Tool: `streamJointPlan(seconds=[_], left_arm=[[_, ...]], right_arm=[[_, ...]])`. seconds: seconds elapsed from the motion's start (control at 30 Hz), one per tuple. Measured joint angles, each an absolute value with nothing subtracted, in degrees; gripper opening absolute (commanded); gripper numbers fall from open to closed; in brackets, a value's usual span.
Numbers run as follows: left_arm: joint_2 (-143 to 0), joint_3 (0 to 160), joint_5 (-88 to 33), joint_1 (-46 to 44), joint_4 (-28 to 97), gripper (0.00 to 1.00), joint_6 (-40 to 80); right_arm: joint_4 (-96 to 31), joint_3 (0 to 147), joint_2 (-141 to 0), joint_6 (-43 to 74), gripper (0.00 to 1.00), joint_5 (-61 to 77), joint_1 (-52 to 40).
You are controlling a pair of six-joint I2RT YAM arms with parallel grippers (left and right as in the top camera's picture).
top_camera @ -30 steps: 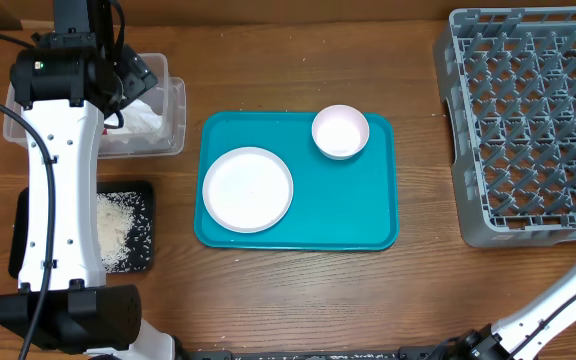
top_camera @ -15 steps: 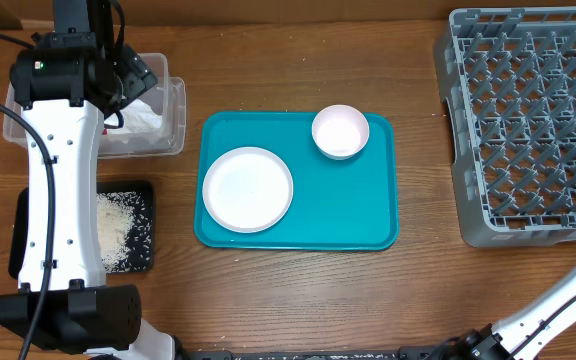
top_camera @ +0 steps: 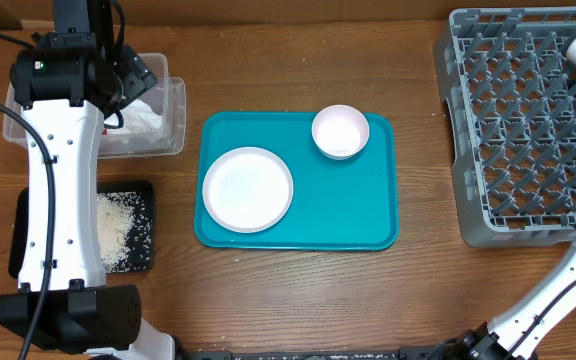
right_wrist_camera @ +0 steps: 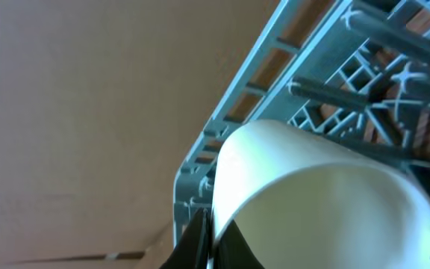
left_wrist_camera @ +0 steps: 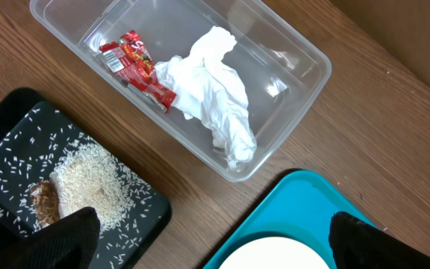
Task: Sort waste into correct bins and load items into the dishwasher
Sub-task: 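Lower the white cup into the dish rack with the right gripper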
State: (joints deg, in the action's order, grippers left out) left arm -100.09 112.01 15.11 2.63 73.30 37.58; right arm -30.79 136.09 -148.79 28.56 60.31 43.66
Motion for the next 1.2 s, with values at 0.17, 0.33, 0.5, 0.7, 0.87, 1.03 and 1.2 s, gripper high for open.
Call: streamJointPlan(seconds=[0.17, 0.33, 0.5, 0.7, 0.87, 1.03, 1.2], left_arm=[[-100.1, 112.0, 15.1, 2.6, 73.3, 1.00, 37.6], [-100.1, 112.0, 15.1, 2.6, 73.3, 1.00, 37.6], [-100.1, 112.0, 15.1, 2.6, 73.3, 1.00, 37.6], [-100.1, 112.0, 15.1, 2.6, 73.3, 1.00, 37.6], [-100.1, 112.0, 15.1, 2.6, 73.3, 1.00, 37.6], [-100.1, 112.0, 15.1, 2.6, 73.3, 1.00, 37.6], [-100.1, 112.0, 15.1, 2.6, 73.3, 1.00, 37.6]], right_arm=[[-38.1, 137.4, -147.9, 23.3, 0.04, 56.9, 43.9], [-43.4, 138.9, -146.9, 18.2, 0.09, 50.1, 44.0], [-46.7, 138.9, -147.1, 16.3, 0.13, 48.7, 44.8], [-49.9, 139.0, -147.1, 15.1, 0.16, 49.3, 45.4], [-54.4, 140.0, -147.1, 14.9, 0.33, 48.4, 46.9], [-56.3, 140.7, -147.1, 15.1, 0.41, 43.4, 50.2], [-58.0, 140.7, -145.6, 16.6, 0.41, 33.9, 52.2]])
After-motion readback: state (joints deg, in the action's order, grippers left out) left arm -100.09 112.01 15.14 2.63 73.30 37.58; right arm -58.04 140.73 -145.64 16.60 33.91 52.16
